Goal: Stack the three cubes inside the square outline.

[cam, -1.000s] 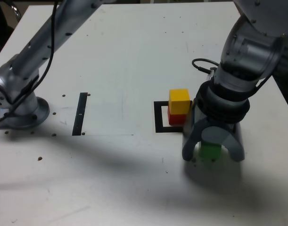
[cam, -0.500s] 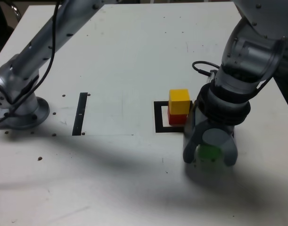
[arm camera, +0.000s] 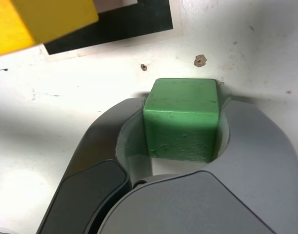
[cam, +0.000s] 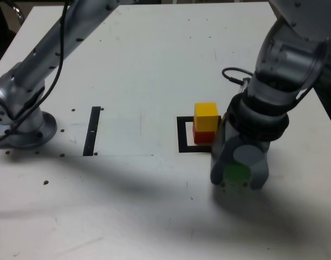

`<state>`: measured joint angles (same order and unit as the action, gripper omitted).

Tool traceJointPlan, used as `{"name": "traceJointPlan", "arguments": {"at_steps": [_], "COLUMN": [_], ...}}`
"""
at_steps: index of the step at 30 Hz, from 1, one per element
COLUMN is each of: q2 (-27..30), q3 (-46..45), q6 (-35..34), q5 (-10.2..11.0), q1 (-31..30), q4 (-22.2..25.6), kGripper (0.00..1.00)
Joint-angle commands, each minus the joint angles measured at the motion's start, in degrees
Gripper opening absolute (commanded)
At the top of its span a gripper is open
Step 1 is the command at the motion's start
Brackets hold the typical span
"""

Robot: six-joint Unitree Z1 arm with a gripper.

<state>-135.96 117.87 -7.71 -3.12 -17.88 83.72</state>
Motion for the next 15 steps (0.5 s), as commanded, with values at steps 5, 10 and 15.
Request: {"name": "traceJointPlan", "arguments": {"at_steps": [5,10,15], "q2": [3.1,5.4,8.0], "q3": [3.3,5.0,5.7], "q6": [0.3,0.3,0.3], "q5": [1.8,3.1,4.2], "q1": [-1.0,-1.2,-1.0], "q4": [4.3,7.1,8.6], "kGripper": [0.25,0.25,0.25]}}
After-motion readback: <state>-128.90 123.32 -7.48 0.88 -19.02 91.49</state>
